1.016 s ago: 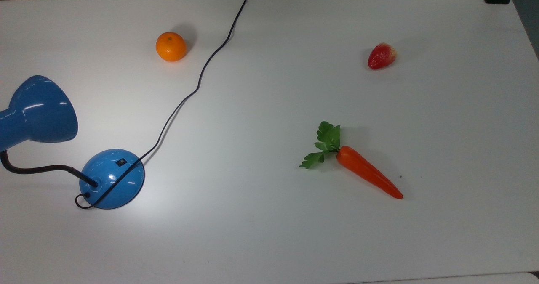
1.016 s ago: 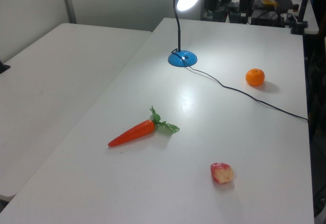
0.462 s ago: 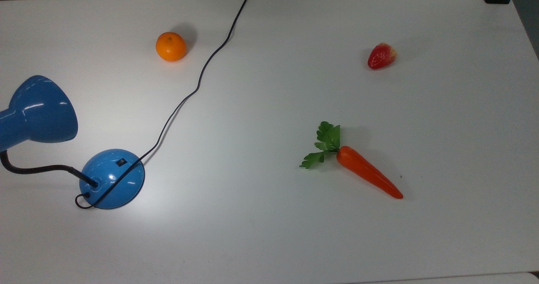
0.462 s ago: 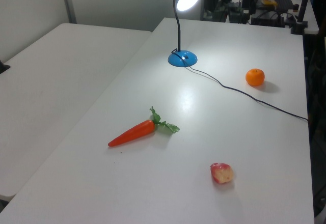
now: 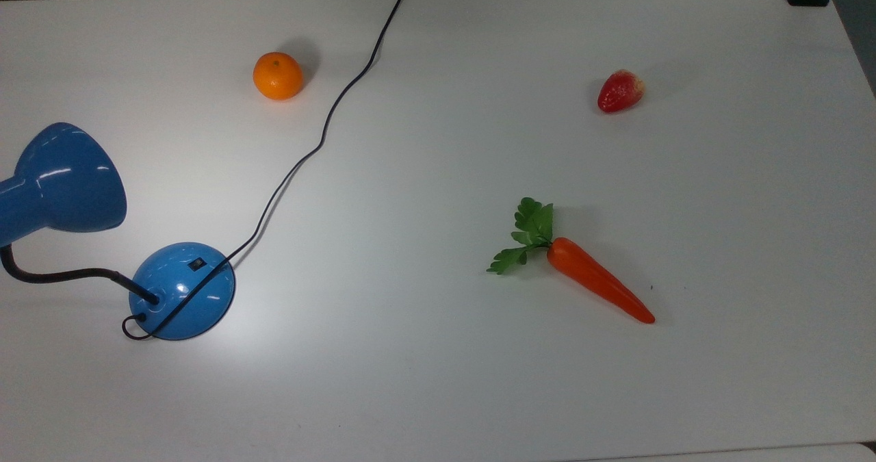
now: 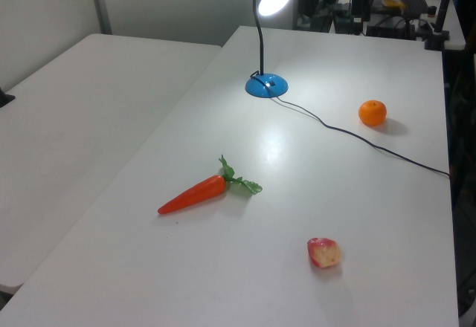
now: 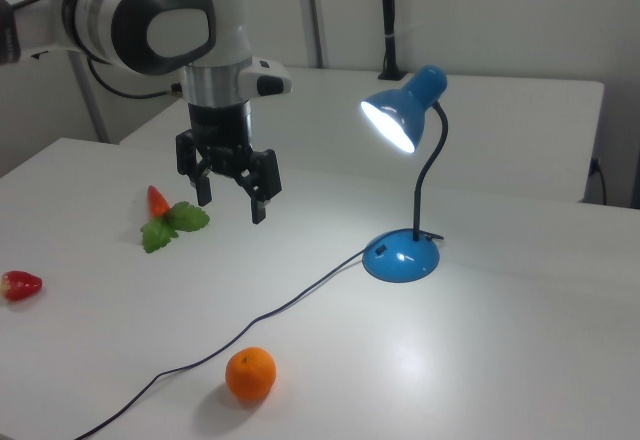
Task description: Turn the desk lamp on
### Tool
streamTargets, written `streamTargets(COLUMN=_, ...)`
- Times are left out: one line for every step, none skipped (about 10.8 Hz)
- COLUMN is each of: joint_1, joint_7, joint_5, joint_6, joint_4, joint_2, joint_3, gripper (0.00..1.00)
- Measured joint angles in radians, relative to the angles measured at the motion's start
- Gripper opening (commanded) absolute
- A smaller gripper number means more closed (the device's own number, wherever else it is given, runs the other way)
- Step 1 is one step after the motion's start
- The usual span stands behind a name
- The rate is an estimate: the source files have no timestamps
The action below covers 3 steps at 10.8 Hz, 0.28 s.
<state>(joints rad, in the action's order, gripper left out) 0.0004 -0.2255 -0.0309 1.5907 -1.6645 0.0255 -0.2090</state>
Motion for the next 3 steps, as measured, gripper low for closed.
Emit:
streamTargets(joint_1=0.021, joint_7=0.001, joint_5=0.001, joint_6=0.0, joint_4=0.0, joint_2=0.0, joint_3=-0.025, gripper=1.0)
streamTargets(joint_1=0.022, joint_7=0.001, joint_5=0.001, joint_6=-0.001, joint_4=0.0, joint_2=0.0, joint_3=-0.032, gripper=1.0)
streamTargets(joint_1=0.023, joint_7=0.001, joint_5=0.001, joint_6=-0.005, joint_4=0.0, joint_2=0.0, joint_3=-0.035, gripper=1.0)
